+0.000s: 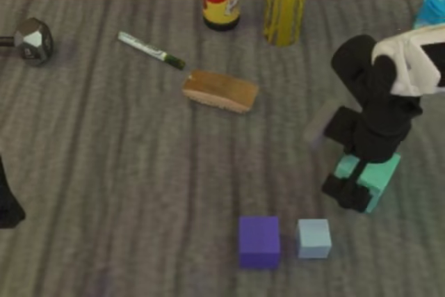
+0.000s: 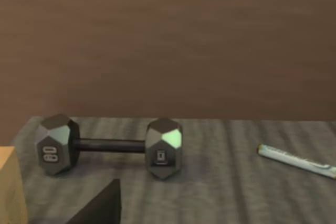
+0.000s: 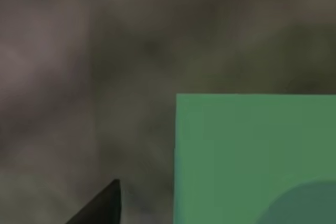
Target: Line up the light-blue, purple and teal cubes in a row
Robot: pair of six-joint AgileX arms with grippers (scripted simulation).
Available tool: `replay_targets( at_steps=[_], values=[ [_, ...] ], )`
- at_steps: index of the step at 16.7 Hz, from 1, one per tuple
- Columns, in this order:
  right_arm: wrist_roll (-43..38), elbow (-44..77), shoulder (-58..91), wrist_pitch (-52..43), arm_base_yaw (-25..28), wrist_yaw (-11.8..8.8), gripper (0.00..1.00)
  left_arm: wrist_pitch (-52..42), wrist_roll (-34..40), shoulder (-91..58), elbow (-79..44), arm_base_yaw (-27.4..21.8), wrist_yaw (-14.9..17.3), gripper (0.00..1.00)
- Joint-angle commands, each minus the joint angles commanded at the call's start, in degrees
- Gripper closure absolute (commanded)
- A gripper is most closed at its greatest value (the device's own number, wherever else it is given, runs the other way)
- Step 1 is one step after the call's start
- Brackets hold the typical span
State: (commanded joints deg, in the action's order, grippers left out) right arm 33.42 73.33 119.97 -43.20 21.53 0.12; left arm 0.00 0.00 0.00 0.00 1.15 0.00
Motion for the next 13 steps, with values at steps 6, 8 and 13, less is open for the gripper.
replay_targets(
  at_steps=[6, 8, 13],
  values=[
    [0.0, -0.6, 0.5, 0.9, 0.0, 0.0, 0.08, 0.0, 0.0, 0.0, 0.0, 0.0, 0.0, 0.0],
    [0.0, -0.6, 0.5, 0.9, 0.0, 0.0, 0.23, 0.0, 0.0, 0.0, 0.0, 0.0, 0.0, 0.0],
    [0.0, -0.6, 0.5, 0.9, 0.0, 0.0, 0.6, 0.0, 0.0, 0.0, 0.0, 0.0, 0.0, 0.0]
  ],
)
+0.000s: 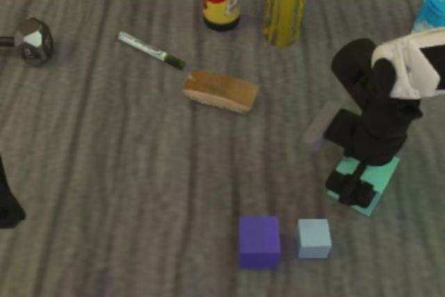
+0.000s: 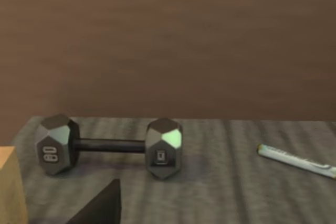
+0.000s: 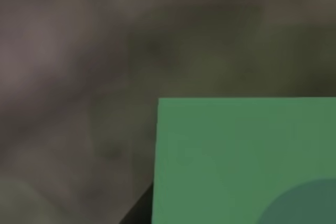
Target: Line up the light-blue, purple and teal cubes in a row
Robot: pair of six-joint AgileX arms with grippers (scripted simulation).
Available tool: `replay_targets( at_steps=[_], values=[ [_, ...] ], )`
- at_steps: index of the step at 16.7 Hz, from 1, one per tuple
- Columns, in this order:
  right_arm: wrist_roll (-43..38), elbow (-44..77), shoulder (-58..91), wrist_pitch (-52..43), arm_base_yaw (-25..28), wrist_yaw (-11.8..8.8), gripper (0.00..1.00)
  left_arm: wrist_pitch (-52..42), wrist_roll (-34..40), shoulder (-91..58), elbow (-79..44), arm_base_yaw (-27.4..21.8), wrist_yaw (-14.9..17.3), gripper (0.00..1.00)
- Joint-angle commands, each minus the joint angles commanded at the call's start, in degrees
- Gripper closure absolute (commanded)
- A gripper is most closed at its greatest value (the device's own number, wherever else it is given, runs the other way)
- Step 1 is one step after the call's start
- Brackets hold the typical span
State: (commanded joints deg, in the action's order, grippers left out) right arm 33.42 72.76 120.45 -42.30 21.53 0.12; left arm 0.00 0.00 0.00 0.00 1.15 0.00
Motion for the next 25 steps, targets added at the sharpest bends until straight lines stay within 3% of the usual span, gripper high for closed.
replay_targets(
  at_steps=[5, 6, 15, 25],
  values=[
    [0.0, 0.0, 0.0, 0.0, 0.0, 0.0, 0.98, 0.0, 0.0, 0.0, 0.0, 0.0, 0.0, 0.0],
    [0.0, 0.0, 0.0, 0.0, 0.0, 0.0, 1.0, 0.0, 0.0, 0.0, 0.0, 0.0, 0.0, 0.0],
    [-0.2, 0.2, -0.5, -0.5, 0.1, -0.2, 1.0, 0.0, 0.0, 0.0, 0.0, 0.0, 0.0, 0.0],
    [0.0, 7.5, -7.2, -14.5, 0.6, -0.2, 1.0, 0.0, 0.0, 0.0, 0.0, 0.0, 0.0, 0.0]
  ],
)
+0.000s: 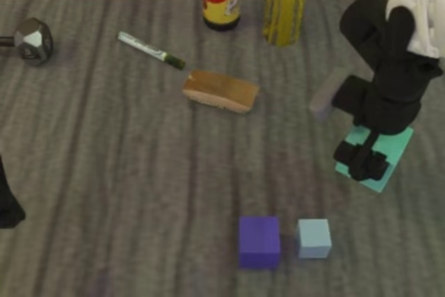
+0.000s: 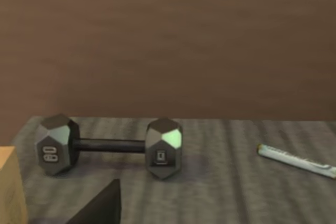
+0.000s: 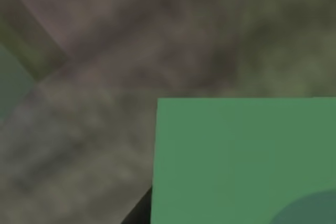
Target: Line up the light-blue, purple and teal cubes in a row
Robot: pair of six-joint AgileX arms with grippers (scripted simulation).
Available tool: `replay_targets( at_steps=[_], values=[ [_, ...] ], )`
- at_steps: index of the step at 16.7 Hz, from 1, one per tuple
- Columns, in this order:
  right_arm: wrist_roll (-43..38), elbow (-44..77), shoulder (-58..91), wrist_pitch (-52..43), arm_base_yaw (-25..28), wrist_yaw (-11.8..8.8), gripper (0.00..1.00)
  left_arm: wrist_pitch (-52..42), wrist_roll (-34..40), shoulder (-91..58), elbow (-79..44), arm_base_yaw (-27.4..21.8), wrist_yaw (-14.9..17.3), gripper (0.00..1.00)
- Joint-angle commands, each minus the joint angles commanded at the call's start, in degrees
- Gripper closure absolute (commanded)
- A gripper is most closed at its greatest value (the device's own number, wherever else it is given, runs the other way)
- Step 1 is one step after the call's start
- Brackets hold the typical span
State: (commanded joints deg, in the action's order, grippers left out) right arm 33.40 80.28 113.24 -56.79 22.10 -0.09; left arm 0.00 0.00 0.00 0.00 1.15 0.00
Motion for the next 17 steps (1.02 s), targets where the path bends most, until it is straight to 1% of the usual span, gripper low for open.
replay_targets(
  at_steps=[4, 5, 7, 10, 15, 17],
  values=[
    [-0.1, 0.0, 0.3, 0.1, -0.1, 0.0, 1.0, 0.0, 0.0, 0.0, 0.0, 0.0, 0.0, 0.0],
    [-0.1, 0.7, 0.9, -0.3, 0.6, 0.0, 1.0, 0.0, 0.0, 0.0, 0.0, 0.0, 0.0, 0.0],
    [0.0, 3.9, 3.2, -2.1, 3.6, 0.0, 1.0, 0.0, 0.0, 0.0, 0.0, 0.0, 0.0, 0.0],
    [-0.2, 13.1, 8.7, -6.4, 10.9, 0.1, 1.0, 0.0, 0.0, 0.0, 0.0, 0.0, 0.0, 0.0],
    [-1.2, 32.8, 18.9, -14.7, 25.5, 0.1, 1.0, 0.0, 0.0, 0.0, 0.0, 0.0, 0.0, 0.0],
    [-1.7, 39.1, 22.0, -17.3, 30.6, 0.2, 1.0, 0.0, 0.0, 0.0, 0.0, 0.0, 0.0, 0.0]
  ],
)
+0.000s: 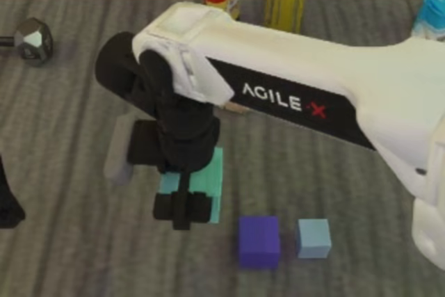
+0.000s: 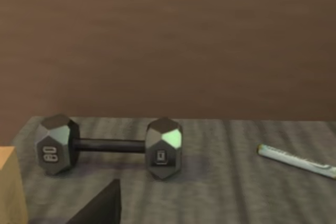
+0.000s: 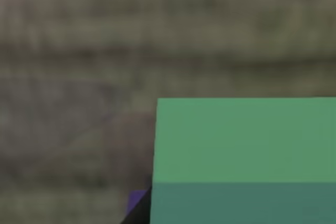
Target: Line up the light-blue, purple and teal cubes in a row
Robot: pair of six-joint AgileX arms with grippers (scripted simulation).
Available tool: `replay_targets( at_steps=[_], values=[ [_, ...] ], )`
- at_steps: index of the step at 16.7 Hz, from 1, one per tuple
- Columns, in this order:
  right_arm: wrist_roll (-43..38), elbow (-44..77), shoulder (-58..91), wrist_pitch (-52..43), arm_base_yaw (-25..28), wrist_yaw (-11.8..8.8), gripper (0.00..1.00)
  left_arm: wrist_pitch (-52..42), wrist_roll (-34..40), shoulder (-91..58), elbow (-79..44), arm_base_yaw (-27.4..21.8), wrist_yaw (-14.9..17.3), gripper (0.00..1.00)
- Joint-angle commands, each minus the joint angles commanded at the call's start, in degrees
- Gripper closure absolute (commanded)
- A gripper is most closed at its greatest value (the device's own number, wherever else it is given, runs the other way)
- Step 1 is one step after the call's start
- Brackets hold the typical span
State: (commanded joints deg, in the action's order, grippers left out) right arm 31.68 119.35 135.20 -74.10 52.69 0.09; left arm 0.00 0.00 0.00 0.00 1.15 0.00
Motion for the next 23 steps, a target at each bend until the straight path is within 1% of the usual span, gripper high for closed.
replay_targets(
  at_steps=[2, 4, 10, 16, 21, 23],
  values=[
    [-0.3, 4.1, 2.1, -1.8, 3.7, 0.1, 1.0, 0.0, 0.0, 0.0, 0.0, 0.0, 0.0, 0.0],
    [-0.5, 5.8, 3.0, -2.6, 5.3, 0.1, 1.0, 0.0, 0.0, 0.0, 0.0, 0.0, 0.0, 0.0],
    [-0.5, 4.7, 2.8, -1.5, 5.3, 0.0, 1.0, 0.0, 0.0, 0.0, 0.0, 0.0, 0.0, 0.0],
    [-0.7, -5.5, 4.4, 10.5, 5.3, 0.1, 1.0, 0.0, 0.0, 0.0, 0.0, 0.0, 0.0, 0.0],
    [-0.6, -6.9, 4.8, 11.9, 5.4, 0.1, 1.0, 0.0, 0.0, 0.0, 0.0, 0.0, 0.0, 0.0],
    [-0.6, -6.9, 4.8, 11.9, 5.4, 0.1, 0.85, 0.0, 0.0, 0.0, 0.0, 0.0, 0.0, 0.0]
  ],
)
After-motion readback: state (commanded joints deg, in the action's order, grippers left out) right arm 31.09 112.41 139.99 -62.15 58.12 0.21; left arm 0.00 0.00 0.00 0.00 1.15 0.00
